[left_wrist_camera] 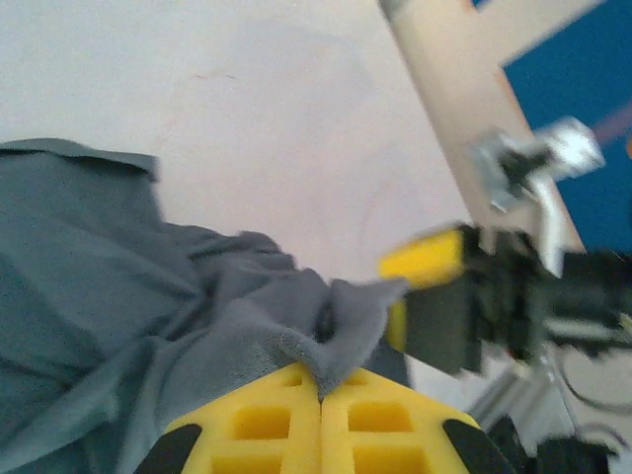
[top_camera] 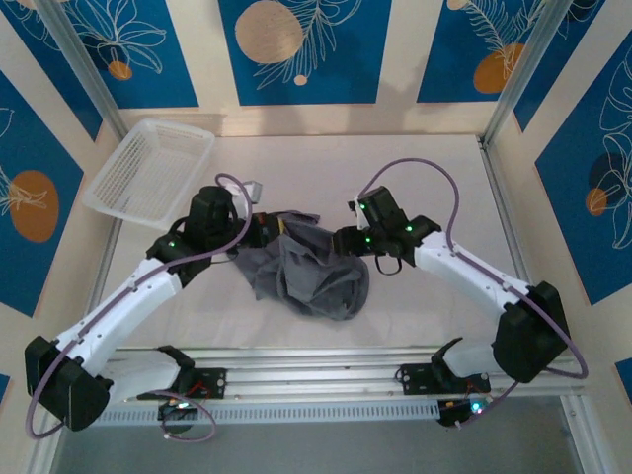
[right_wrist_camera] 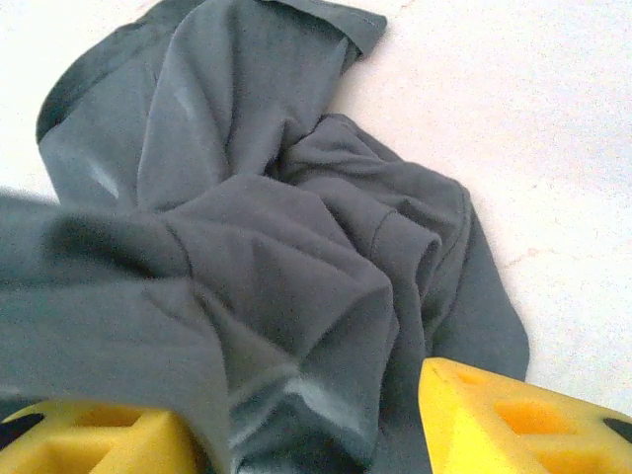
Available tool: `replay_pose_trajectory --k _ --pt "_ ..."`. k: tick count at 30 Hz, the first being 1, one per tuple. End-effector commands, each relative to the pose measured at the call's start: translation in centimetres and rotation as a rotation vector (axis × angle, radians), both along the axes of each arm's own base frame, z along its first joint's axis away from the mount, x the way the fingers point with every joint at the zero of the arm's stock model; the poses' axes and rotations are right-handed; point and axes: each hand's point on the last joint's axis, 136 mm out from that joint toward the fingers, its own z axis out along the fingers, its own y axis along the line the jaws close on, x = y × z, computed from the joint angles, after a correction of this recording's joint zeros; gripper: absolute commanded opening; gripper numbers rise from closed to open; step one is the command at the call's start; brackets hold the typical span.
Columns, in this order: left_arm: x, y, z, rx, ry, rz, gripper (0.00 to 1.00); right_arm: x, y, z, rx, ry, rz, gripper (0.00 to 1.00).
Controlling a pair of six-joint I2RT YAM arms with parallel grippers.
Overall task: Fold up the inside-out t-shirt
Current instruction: Adjust the T-shirt at the center of the table.
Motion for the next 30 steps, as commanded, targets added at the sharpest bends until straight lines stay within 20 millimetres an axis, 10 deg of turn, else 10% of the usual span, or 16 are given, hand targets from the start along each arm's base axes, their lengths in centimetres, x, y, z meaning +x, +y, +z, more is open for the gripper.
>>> replay_pose_trajectory --k 1,10,15,22,30 --pt "2.8 3.8 -3.8 0.049 0.120 0.198 0.00 -0.4 1.1 4.1 0.139 -0.105 0.035 0.57" --pt "8.1 6.6 -12.7 -0.037 0.351 0.315 0.14 -0.6 3.8 5.0 0.227 -0.103 0.136 0.56" --pt "8.0 7.9 -11.2 -0.007 0.292 0.353 0.43 -1.0 6.0 4.4 0.185 -0.100 0.215 0.56" --pt "4.9 9.8 -7.4 0.083 0.178 0.355 0.48 -1.7 10.7 3.5 -0.063 -0.236 0.369 0.55" --pt "-1.5 4.0 -9.0 0.084 0.307 0.073 0.40 0.0 10.6 1.4 -0.190 -0.256 0.357 0.51"
